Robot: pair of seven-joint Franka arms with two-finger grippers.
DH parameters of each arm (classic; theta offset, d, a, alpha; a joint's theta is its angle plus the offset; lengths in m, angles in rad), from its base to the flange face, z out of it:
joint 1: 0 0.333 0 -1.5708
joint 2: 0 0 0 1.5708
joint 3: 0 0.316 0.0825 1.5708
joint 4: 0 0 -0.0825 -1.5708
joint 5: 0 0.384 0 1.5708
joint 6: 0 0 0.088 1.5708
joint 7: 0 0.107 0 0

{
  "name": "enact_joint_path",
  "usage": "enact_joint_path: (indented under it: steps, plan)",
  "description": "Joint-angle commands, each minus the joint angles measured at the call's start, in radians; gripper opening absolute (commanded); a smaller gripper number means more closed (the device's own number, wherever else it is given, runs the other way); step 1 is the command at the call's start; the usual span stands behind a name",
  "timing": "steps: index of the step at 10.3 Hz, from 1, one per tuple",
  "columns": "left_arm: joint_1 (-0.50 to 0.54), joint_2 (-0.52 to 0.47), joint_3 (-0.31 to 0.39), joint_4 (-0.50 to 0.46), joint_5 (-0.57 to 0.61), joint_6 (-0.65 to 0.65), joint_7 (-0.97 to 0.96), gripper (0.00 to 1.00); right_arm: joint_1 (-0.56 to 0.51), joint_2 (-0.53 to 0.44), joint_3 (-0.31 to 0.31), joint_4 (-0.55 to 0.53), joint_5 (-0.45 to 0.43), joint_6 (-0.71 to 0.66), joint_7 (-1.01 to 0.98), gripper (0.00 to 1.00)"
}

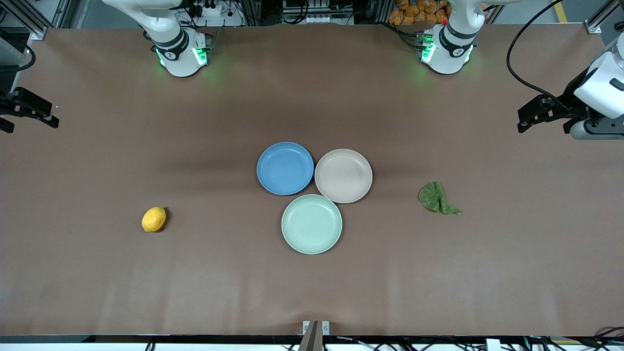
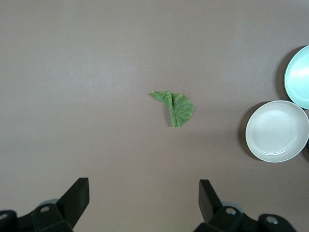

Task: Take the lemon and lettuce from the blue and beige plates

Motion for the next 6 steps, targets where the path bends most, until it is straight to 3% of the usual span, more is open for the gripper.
enact_joint_path:
  steps: [1, 6]
  plan:
    - [0.005, -0.014, -0.002, 0.0, 0.018, -0.015, 0.023, 1.0, 0.0, 0.003, 0.002, 0.016, -0.008, -0.01, -0.005, 1.0]
    - [0.005, -0.016, 0.0, 0.002, 0.038, -0.02, 0.022, 1.0, 0.0, 0.003, 0.002, 0.016, -0.008, -0.01, -0.005, 1.0]
